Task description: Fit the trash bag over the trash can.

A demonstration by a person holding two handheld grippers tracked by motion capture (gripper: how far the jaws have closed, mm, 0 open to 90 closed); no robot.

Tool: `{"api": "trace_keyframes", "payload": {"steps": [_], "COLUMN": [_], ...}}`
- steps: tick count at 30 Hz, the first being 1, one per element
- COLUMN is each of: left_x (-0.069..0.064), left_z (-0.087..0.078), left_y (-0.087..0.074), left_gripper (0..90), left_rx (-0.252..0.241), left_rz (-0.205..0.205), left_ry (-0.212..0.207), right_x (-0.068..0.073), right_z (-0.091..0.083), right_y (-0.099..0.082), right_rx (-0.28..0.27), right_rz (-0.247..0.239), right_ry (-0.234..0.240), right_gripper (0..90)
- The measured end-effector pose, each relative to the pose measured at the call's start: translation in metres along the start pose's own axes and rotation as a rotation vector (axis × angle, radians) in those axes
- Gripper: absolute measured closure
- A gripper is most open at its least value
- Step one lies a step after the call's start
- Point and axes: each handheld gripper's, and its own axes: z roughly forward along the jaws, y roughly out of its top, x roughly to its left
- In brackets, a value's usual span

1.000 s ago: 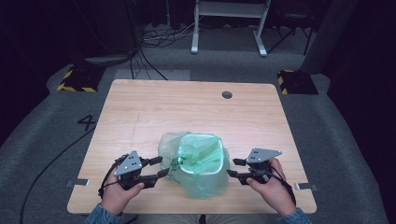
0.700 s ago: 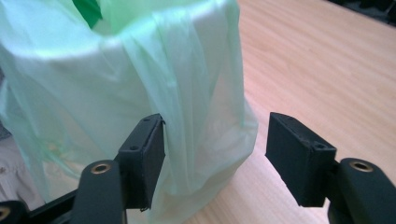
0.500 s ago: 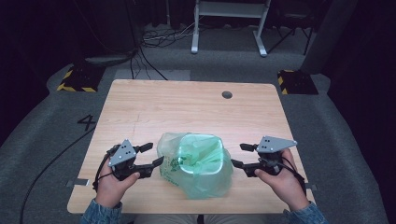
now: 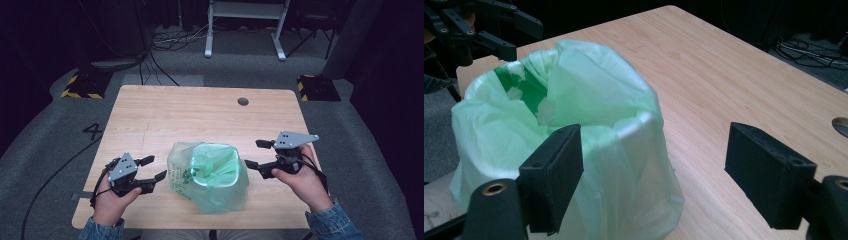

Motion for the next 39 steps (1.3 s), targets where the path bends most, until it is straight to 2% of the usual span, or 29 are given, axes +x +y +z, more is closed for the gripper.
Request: {"api": "trace_keyframes", "payload": {"steps": [2, 6, 12, 17, 22, 32, 36, 39], "left_x": [0.001, 0.002, 0.003, 0.004, 0.005, 0.006, 0.007, 0.008], "left_z": [-0.003, -0.008, -0.017, -0.023, -0.024, -0.021, -0.020, -0.020], "left_y": [-0.001, -0.003, -0.008, -0.013, -0.014, -0.014, -0.013, -0.012], "left_gripper": [32.8, 32.8, 33.0, 33.1, 33.4, 33.3, 33.1, 33.2], "left_rx": [-0.001, -0.001, 0.008, 0.012, 0.011, 0.003, -0.007, -0.009], "left_rz": [-0.013, -0.014, -0.020, -0.027, -0.042, -0.036, -0.042, -0.039], "left_ry": [0.005, 0.019, 0.035, 0.054, 0.055, 0.034, 0.024, 0.022], "right_x": [0.000, -0.001, -0.001, 0.002, 0.003, 0.023, 0.024, 0.020], "right_z": [0.002, 0.007, 0.018, 0.036, 0.056, 0.090, 0.102, 0.110], "right_y": [0.005, 0.016, 0.031, 0.043, 0.048, 0.055, 0.055, 0.055], "right_rx": [0.004, -0.004, -0.014, 0.014, 0.049, 0.106, 0.148, 0.186], "right_rz": [-0.015, -0.040, -0.053, -0.069, -0.071, -0.124, -0.146, -0.169], "right_ry": [0.005, 0.018, 0.043, 0.067, 0.083, 0.148, 0.140, 0.101], "right_gripper": [22.2, 20.2, 20.2, 21.1, 21.1, 20.7, 23.5, 25.5]}}
